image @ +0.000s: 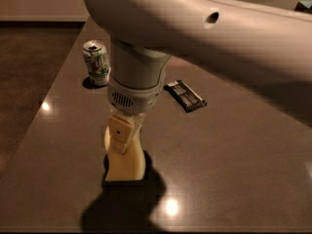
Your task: Move sponge near rxbar chocolate
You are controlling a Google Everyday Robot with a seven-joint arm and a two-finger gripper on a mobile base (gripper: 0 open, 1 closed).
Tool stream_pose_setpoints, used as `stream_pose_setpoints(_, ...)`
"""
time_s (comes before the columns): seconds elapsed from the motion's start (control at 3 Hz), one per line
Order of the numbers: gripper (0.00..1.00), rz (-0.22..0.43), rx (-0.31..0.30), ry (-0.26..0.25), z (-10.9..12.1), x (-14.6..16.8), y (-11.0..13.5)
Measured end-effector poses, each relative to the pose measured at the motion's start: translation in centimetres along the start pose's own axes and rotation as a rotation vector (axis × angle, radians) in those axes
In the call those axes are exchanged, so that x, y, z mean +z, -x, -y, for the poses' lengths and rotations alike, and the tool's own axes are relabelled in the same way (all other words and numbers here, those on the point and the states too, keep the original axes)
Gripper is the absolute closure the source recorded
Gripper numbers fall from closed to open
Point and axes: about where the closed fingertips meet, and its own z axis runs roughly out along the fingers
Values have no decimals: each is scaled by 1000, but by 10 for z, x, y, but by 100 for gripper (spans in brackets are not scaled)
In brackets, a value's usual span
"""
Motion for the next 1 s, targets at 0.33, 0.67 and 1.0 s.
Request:
stream_pose_setpoints(0.33, 100, 9, 61, 21, 24, -6, -8)
stream_pose_setpoints(0.67, 100, 15, 137, 29, 57, -11, -23)
stream_pose_setpoints(1.0, 100, 29, 193, 41, 87, -7, -39)
